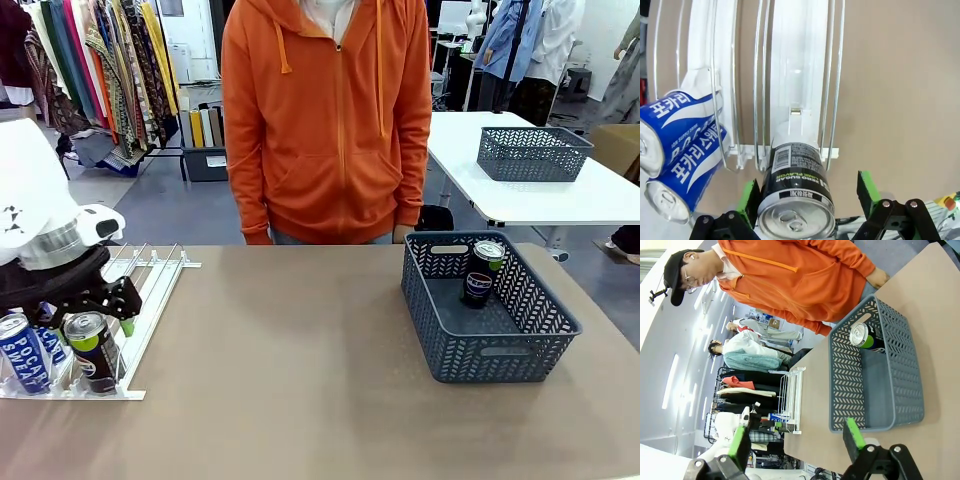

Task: Retrieve and store the cans from the dispenser.
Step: Pick up the last remaining can from one row of the Automatic Can Dispenser and place it in the middle of the table.

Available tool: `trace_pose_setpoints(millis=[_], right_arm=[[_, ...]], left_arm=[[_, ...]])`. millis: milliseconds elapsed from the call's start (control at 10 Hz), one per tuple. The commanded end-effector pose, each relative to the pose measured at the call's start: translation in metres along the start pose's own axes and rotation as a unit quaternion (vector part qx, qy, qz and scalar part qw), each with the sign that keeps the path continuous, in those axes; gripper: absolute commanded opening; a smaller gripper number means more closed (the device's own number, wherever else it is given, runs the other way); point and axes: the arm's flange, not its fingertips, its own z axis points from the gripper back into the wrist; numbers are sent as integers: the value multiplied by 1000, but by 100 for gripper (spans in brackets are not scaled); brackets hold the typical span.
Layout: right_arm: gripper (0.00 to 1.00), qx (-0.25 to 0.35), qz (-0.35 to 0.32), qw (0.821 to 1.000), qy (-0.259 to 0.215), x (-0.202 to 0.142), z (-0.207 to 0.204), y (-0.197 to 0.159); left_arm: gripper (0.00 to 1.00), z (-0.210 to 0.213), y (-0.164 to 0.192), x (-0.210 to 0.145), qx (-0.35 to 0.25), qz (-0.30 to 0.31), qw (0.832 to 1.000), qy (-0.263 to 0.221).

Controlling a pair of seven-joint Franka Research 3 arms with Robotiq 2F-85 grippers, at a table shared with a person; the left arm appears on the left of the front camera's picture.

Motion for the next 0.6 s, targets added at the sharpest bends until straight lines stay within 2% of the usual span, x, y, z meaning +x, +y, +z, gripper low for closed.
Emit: trace_pose_setpoints(millis=[0, 500], right_arm=[[100, 11, 0, 1000, -7, 2, -1, 3], [100, 11, 0, 1000, -7, 2, -1, 3]], left_arm=[[100, -27, 17, -38, 9, 17, 1000, -5], [100, -28, 15, -40, 8, 23, 1000, -1]])
